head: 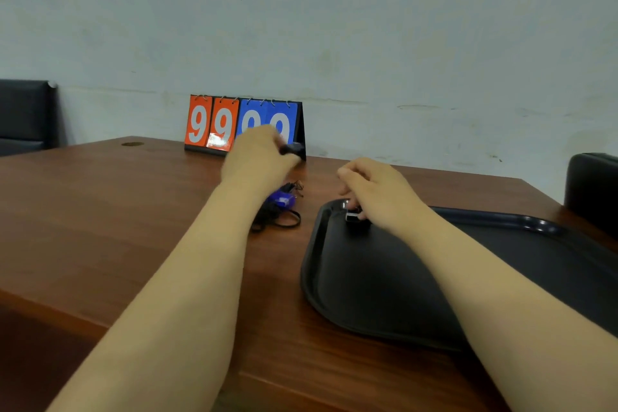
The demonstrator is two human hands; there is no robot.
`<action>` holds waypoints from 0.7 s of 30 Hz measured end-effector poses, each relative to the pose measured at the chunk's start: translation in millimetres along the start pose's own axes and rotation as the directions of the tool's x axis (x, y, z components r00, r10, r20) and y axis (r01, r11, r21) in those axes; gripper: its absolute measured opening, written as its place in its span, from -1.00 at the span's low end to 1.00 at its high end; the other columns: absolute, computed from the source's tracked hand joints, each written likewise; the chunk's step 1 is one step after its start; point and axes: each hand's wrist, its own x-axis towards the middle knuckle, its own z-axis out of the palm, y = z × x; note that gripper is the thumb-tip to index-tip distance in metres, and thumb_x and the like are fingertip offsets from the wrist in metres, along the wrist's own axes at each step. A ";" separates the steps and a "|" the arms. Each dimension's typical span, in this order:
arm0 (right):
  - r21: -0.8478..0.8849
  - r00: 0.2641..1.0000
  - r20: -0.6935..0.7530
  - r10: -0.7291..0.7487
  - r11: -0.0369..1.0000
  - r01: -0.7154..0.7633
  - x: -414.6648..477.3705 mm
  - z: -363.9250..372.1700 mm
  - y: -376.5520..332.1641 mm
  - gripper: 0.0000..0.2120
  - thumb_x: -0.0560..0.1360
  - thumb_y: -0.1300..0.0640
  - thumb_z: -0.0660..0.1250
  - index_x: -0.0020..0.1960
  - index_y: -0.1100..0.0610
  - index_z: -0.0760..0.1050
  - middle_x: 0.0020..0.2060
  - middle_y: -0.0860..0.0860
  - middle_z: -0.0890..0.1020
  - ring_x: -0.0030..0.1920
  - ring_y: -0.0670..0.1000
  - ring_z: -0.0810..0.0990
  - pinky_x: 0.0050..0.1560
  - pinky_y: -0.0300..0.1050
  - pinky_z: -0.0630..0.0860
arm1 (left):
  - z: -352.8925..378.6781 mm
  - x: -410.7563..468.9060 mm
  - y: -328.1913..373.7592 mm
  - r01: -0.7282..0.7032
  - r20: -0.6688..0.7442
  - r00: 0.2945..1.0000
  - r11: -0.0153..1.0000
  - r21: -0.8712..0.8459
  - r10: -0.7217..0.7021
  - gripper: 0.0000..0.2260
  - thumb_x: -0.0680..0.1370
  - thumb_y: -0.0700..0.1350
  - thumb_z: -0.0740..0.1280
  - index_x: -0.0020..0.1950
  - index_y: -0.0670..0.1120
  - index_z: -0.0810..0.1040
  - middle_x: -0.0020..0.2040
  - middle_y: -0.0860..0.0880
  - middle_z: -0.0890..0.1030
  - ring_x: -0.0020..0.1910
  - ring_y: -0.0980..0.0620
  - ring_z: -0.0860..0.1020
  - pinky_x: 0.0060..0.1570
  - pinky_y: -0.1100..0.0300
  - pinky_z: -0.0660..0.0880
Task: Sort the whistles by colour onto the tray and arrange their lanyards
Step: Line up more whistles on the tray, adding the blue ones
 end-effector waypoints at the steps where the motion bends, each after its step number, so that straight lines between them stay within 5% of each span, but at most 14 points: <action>1: 0.072 1.000 -0.002 0.021 0.997 -0.021 0.5 1.6 -1.4 -0.79 0.61 -0.03 0.12 0.06 0.04 0.46 -0.13 -0.05 0.59 -0.20 0.02 0.61 -0.10 -0.02 0.57 | 4.5 -6.6 9.8 -0.121 0.064 0.989 0.984 -0.132 0.130 -0.84 0.48 -0.04 0.42 -0.01 -0.04 0.51 -0.14 0.10 0.52 -0.20 0.18 0.48 -0.21 0.34 0.37; 4: 0.146 0.999 -0.033 0.039 0.989 -0.033 3.0 2.2 -0.8 -0.80 0.61 0.04 0.16 0.14 0.11 0.46 -0.10 0.03 0.59 -0.19 0.11 0.67 -0.12 0.04 0.64 | 15.0 -26.6 29.4 -0.308 0.191 0.906 0.897 -0.316 0.378 -0.78 0.37 -0.08 0.51 -0.04 -0.05 0.57 -0.20 0.12 0.57 -0.25 0.21 0.51 -0.26 0.44 0.42; 7: 0.147 0.993 -0.082 0.087 0.986 -0.074 5.9 0.6 7.1 -0.90 0.59 0.15 0.24 0.09 0.10 0.44 -0.06 0.08 0.58 -0.22 0.07 0.67 -0.14 -0.01 0.65 | 21.0 -19.0 22.2 -0.292 0.244 0.890 0.891 -0.346 0.386 -0.80 0.44 -0.10 0.45 0.03 -0.08 0.58 -0.08 0.06 0.61 -0.12 0.15 0.57 -0.16 0.42 0.48; 10: 0.109 0.968 -0.189 0.164 0.983 -0.145 8.1 -3.2 14.2 -0.83 0.55 0.13 0.30 0.08 0.11 0.36 -0.01 0.09 0.56 -0.14 0.07 0.65 -0.14 -0.05 0.62 | 34.0 -3.9 4.1 -0.218 0.246 0.947 0.976 0.024 0.206 -0.77 0.55 -0.10 0.27 0.20 -0.08 0.50 0.15 -0.04 0.50 0.05 0.03 0.50 0.03 0.20 0.45; 13: 0.117 0.945 -0.264 0.191 0.979 -0.165 8.4 -7.7 18.6 -0.81 0.51 0.12 0.35 0.02 0.12 0.37 -0.06 0.05 0.54 -0.03 0.13 0.62 -0.10 -0.05 0.55 | 46.1 2.1 -6.0 -0.100 0.297 0.954 0.903 0.419 -0.033 -0.63 0.56 0.03 0.27 0.30 -0.14 0.42 0.25 -0.16 0.38 0.10 -0.11 0.48 0.04 0.05 0.46; 16: 0.205 0.933 -0.295 0.206 0.967 -0.149 7.7 -10.6 20.3 -0.87 0.50 0.20 0.36 -0.03 0.09 0.43 -0.06 0.05 0.54 0.00 0.15 0.62 -0.12 -0.03 0.56 | 53.3 0.8 -0.8 -0.077 0.342 0.932 0.860 0.505 -0.118 -0.63 0.55 -0.10 0.31 0.32 -0.17 0.39 0.26 -0.19 0.33 0.12 -0.17 0.48 0.01 0.03 0.45; 21: 0.255 0.926 -0.292 0.239 0.953 -0.166 6.4 -14.5 16.2 -0.77 0.52 0.21 0.35 0.16 0.10 0.44 -0.03 -0.01 0.47 -0.18 -0.05 0.54 -0.22 -0.24 0.50 | 54.6 1.3 10.3 -0.142 0.246 0.968 0.908 0.393 0.045 -0.72 0.55 -0.12 0.29 0.24 -0.14 0.41 0.17 -0.16 0.43 0.05 -0.10 0.49 -0.06 0.07 0.44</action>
